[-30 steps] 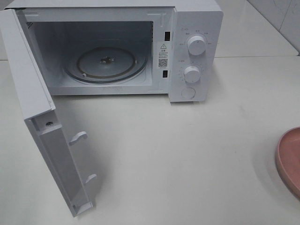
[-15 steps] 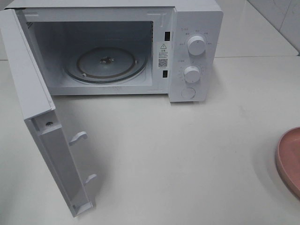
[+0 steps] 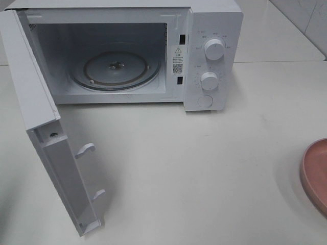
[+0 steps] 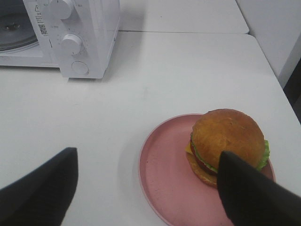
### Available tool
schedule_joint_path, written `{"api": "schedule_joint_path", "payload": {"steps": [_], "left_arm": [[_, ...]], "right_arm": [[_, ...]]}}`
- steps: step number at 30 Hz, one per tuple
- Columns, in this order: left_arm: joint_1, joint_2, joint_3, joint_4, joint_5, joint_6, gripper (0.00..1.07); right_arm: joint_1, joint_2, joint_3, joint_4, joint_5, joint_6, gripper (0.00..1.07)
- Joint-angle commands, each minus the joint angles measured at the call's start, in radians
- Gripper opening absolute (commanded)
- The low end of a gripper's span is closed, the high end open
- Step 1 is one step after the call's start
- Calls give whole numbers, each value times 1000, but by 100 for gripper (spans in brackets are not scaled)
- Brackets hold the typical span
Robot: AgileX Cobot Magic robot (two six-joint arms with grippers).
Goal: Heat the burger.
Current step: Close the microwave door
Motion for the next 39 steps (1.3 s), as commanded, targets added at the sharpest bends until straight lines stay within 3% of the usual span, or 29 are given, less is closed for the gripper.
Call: {"api": "schedule_joint_path", "payload": {"steps": [1, 3, 5, 9, 11, 14, 16, 22, 24, 25, 27, 28, 29, 30, 32, 39], "left_arm": [[4, 14, 27, -33, -89, 41, 0], [3, 53, 90, -77, -252, 101, 0], [3, 63, 105, -78, -295, 104, 0], [-1, 92, 134, -76, -399, 104, 0], [-30, 154, 160, -59, -534, 100, 0], [-40, 176, 163, -49, -556, 100, 0], [-99, 287, 164, 6, -653, 93, 0], [-128, 412, 164, 68, -744, 67, 0], [-129, 534, 164, 165, -830, -45, 0], [-129, 534, 164, 165, -830, -45, 0], [-129, 613, 164, 247, -926, -121, 0], [-129, 613, 164, 247, -926, -121, 0], [-129, 663, 164, 304, -978, -169, 0], [-129, 663, 164, 304, -978, -169, 0], [-129, 724, 157, 368, -1040, -228, 0], [-129, 833, 129, 426, -1136, -262, 0]], "right_arm": [[-8, -26, 3, 0, -3, -3, 76], [-8, -26, 3, 0, -3, -2, 76], [-8, -26, 3, 0, -3, -2, 76], [-8, -26, 3, 0, -3, -1, 76], [-8, -26, 3, 0, -3, -1, 76], [-8, -26, 3, 0, -3, -1, 76], [-8, -26, 3, 0, -3, -1, 76], [-8, -26, 3, 0, -3, -1, 76], [-8, -26, 3, -1, -3, -1, 76], [-8, -26, 3, -1, -3, -1, 76], [-8, -26, 3, -1, -3, -1, 76], [-8, -26, 3, -1, -3, -1, 76], [-8, -26, 3, -1, -3, -1, 76], [-8, -26, 3, -1, -3, -1, 76], [-8, -26, 3, -1, -3, -1, 76], [-8, -26, 3, -1, -3, -1, 76]]}}
